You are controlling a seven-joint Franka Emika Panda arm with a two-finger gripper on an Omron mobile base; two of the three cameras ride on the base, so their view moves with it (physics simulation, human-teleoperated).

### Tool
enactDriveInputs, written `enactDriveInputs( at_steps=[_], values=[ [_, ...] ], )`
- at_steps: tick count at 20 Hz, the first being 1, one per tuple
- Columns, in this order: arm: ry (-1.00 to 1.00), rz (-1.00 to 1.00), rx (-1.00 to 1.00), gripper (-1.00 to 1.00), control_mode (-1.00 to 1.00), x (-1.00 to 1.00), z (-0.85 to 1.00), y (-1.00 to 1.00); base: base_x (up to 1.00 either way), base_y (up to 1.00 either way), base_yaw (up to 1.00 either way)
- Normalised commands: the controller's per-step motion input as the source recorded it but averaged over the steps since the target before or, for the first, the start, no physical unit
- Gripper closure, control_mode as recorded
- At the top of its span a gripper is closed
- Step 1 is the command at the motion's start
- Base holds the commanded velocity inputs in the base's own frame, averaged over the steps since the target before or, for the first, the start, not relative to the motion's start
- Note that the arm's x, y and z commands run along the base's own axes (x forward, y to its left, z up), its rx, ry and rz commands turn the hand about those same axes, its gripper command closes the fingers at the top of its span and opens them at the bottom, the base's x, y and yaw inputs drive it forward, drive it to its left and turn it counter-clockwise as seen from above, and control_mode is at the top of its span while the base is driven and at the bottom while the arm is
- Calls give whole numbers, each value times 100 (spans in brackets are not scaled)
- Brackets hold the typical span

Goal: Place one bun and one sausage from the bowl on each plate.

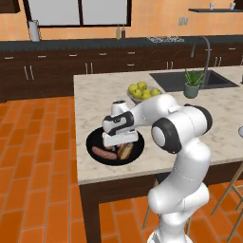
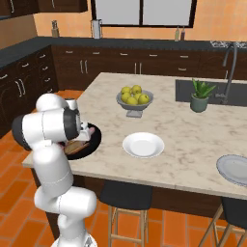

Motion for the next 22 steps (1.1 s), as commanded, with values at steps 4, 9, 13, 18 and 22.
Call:
enactDriveInputs(
  at_steps=[4, 9, 13, 18, 22],
  values=[
    [0, 0, 0, 100, -100, 0, -18, 0, 0, 0, 0],
    [-1, 0, 0, 100, -100, -1, 9, -9, 0, 0, 0],
    [0, 3, 0, 100, -100, -3, 55, -44, 0, 0, 0],
    [0, 18, -7, 100, -100, 0, 86, -50, 0, 0, 0],
    [0, 32, -5, 100, -100, -6, 39, -67, 0, 0, 0]
  ],
)
